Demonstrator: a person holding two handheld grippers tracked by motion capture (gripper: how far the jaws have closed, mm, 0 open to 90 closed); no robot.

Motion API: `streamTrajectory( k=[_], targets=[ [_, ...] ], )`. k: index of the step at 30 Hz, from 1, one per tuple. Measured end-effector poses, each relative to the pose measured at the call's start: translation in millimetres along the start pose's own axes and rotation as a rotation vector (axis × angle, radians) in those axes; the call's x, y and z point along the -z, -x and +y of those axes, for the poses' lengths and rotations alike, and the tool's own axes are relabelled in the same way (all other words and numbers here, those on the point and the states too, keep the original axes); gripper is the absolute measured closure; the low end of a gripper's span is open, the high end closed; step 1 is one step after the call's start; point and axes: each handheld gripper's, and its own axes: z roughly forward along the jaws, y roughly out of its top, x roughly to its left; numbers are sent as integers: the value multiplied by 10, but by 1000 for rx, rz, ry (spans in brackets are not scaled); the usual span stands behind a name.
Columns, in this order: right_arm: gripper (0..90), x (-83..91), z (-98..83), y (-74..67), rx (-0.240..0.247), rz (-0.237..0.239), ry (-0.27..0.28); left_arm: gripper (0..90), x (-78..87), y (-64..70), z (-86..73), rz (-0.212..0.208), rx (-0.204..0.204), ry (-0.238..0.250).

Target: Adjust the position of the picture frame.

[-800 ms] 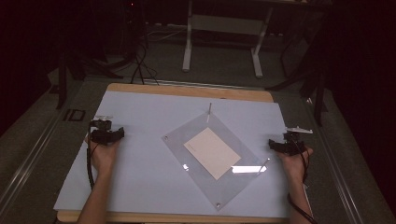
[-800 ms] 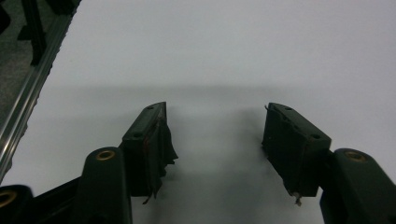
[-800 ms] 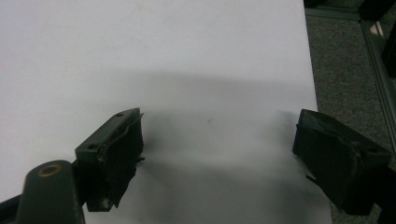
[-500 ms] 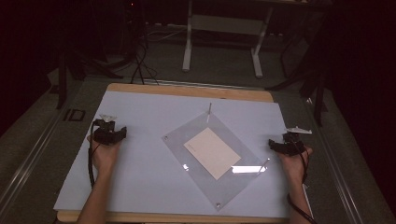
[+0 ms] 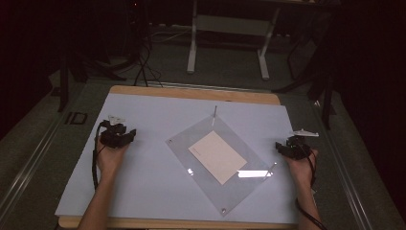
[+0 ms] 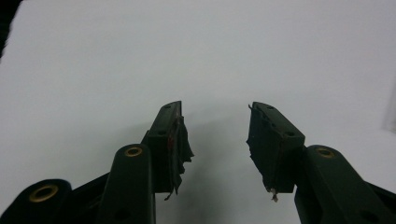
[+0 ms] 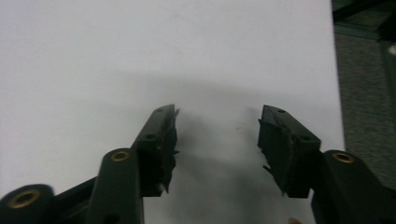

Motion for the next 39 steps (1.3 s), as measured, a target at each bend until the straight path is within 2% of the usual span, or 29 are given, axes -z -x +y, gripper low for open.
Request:
streamTrajectory(
  k=[1, 4, 5, 8, 11, 16, 18, 20, 21, 26, 34, 39],
  targets=[
    [483, 54, 7, -4, 3, 32, 19, 546, 13, 80, 48, -17, -32, 4],
    [493, 130, 17, -4, 5, 69, 37, 539, 13, 127, 73, -41, -40, 14],
    [500, 156, 22, -3, 9, 80, 41, 539, 9, 174, 104, -50, -58, 18],
    [506, 238, 37, -12, 14, 107, 57, 541, 4, 226, 161, -99, -52, 34],
    [509, 322, 64, -38, 18, 148, 73, 547, -9, 275, 231, -121, -50, 38],
    [515, 459, 131, -132, 54, 196, 91, 548, -48, 373, 336, -150, -80, 50],
    [516, 508, 154, -178, 70, 206, 101, 551, -65, 406, 375, -138, -72, 48],
    [515, 554, 174, -224, 82, 219, 109, 561, -76, 413, 393, -146, -62, 48],
    [513, 575, 184, -246, 89, 223, 110, 567, -101, 431, 422, -172, -42, 60],
    [507, 650, 202, -354, 122, 256, 111, 575, -187, 538, 503, -203, -60, 45],
    [504, 707, 151, -453, 153, 277, 105, 576, -299, 658, 633, -248, -67, 64],
    [514, 729, 83, -487, 164, 288, 103, 571, -361, 723, 698, -253, -83, 62]
  ],
)
